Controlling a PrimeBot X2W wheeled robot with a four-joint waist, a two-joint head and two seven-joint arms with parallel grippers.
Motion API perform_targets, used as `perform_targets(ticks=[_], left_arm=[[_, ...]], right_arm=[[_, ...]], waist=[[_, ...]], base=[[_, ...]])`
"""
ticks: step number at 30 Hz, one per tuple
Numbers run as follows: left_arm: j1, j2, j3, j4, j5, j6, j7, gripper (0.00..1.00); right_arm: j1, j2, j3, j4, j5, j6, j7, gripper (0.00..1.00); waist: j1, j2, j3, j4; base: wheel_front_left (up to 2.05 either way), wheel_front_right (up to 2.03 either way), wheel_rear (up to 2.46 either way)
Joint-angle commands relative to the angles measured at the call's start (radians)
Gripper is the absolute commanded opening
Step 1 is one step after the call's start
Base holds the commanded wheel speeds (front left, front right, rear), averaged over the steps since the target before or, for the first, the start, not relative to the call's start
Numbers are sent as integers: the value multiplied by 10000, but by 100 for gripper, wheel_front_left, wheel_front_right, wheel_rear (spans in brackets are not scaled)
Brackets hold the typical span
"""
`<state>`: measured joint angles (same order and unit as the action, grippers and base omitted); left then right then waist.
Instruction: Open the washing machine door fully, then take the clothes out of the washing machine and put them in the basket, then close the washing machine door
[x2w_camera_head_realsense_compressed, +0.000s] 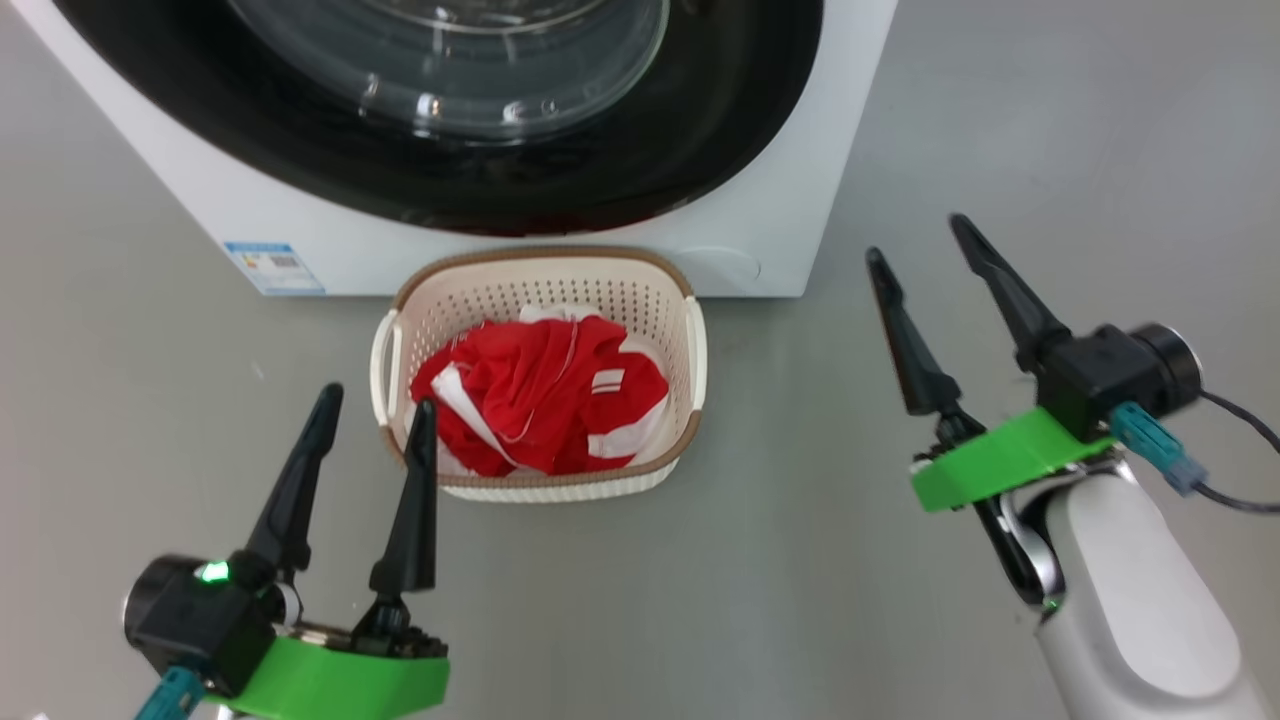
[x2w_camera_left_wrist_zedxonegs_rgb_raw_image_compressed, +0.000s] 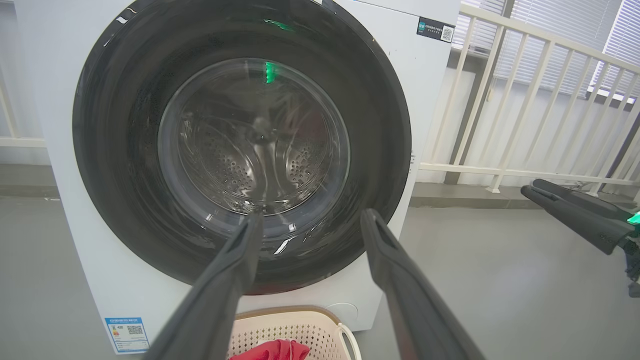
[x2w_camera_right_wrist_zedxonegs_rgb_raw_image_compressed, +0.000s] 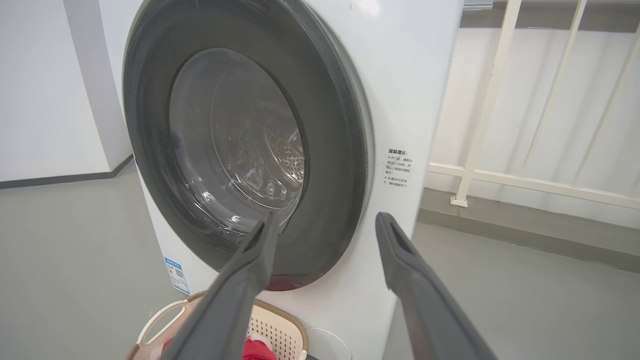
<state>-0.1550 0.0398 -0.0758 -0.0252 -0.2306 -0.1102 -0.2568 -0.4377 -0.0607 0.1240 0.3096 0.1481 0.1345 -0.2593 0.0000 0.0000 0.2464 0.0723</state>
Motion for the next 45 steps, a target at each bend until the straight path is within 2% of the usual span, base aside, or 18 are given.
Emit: perform_targets(ticks=[1, 8, 16, 26, 45], left_arm=[[197, 105, 399, -141, 130, 104, -49, 100], [505, 105, 504, 90, 294, 142, -49, 100], [985, 105, 656, 291, 526, 203, -49, 100], [1817, 106, 854, 414, 649, 145, -49, 100], [2493, 117, 1136, 113, 876, 52, -49, 100]], right_arm=[[425, 104, -119, -458, -106, -38, -25, 100], [1466, 104, -686, -1041, -526, -38, -25, 100], [2714, 104, -1161, -1975, -262, -38, -25, 100], [4258, 104, -1503, -2487, -300, -38, -25, 100], [5838, 104, -1867, -3264, -102, -38, -25, 100]], waist=[[0, 0, -410, -223], [0, 0, -873, -416], [0, 0, -1518, -578], [0, 0, -2467, -609], [0, 0, -2874, -729]], base=[[0, 0, 0], [0, 0, 0], [0, 0, 0], [0, 0, 0], [0, 0, 0]])
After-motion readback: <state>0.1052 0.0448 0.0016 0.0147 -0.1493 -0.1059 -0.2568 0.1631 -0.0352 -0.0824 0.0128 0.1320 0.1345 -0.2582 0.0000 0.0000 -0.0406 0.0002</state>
